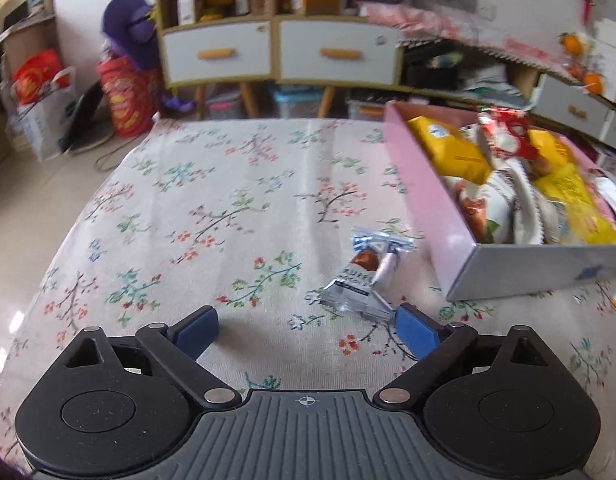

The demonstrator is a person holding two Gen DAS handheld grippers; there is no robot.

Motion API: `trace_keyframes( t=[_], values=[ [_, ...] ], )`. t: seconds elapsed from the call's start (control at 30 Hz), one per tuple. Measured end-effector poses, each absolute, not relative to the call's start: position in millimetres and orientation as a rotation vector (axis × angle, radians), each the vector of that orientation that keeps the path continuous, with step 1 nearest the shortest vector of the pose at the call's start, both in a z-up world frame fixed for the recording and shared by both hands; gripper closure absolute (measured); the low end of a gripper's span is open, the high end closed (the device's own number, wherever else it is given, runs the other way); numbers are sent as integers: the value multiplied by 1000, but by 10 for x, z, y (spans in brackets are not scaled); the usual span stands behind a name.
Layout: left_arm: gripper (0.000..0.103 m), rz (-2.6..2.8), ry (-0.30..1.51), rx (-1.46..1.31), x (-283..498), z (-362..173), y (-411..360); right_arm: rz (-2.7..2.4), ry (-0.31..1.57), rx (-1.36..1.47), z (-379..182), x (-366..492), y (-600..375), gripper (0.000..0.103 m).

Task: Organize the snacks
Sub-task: 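Grasp the silver truffle packet with the left while the right grasps the lotus biscuit packet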

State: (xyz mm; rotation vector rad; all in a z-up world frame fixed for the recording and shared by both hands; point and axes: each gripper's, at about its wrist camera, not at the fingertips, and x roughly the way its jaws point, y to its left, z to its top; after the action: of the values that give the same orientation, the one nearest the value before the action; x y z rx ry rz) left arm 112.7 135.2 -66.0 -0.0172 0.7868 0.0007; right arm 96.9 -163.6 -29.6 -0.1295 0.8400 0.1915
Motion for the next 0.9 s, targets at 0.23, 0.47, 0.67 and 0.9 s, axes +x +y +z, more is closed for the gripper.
trace_keyframes(
  t=[0.23,0.47,0.67,0.9],
  values=[
    [11,-98,707,33,1159,-719,1312,263,823,-97,-341,976,-1680,0],
    [31,-114,661,29,1192,-730,1283,280,794,-84,-367,1014,-1682,0],
    [58,-116,655,24,1213,-709,1245,281,779,-90,-363,1024,-1614,0],
    [77,-80,682,-25,1217,-672,1268,277,796,-90,-315,1039,-1558,16]
  ],
)
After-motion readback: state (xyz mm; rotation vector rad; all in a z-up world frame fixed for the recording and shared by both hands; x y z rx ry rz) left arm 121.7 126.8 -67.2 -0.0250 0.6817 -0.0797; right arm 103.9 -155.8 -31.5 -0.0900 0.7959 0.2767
